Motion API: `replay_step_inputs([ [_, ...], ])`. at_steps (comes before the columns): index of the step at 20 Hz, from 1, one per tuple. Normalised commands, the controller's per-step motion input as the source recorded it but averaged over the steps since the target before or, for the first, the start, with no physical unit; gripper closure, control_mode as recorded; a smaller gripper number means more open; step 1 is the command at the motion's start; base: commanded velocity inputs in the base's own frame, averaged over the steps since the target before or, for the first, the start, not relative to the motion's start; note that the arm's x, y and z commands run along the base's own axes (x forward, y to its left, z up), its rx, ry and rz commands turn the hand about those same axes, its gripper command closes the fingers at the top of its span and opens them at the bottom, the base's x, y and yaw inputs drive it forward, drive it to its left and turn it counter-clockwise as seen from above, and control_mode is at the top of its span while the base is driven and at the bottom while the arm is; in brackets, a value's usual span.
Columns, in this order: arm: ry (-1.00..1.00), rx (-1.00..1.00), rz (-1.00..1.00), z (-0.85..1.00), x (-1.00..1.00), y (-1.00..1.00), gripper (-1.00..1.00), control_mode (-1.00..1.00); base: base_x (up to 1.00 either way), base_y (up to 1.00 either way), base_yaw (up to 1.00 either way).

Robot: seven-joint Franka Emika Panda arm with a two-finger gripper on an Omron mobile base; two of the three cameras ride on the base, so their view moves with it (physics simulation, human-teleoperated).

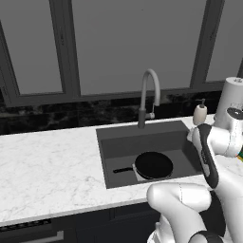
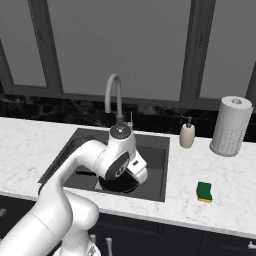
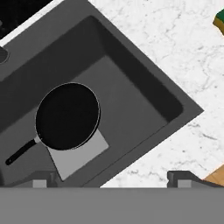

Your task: Pick the pan and sponge and place them into the sink. Then turn on the water.

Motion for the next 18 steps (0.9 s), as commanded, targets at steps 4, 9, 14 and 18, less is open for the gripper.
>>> replay_step_inputs([
  [4,0.01,-0.01,0.33,0.08,0.00,-0.57,-1.00,-1.00,0.00,0.00,0.00],
  [9,0.06,-0.10,0.31,0.00,0.00,-0.50,-1.00,-1.00,0.00,0.00,0.00],
  [14,0.06,-0.07,0.22,0.00,0.00,-0.59,-1.00,-1.00,0.00,0.00,0.00],
  [18,0.08,-0.11,0.09,-0.12,-0.03,-0.58,-1.00,-1.00,0.00,0.00,0.00],
])
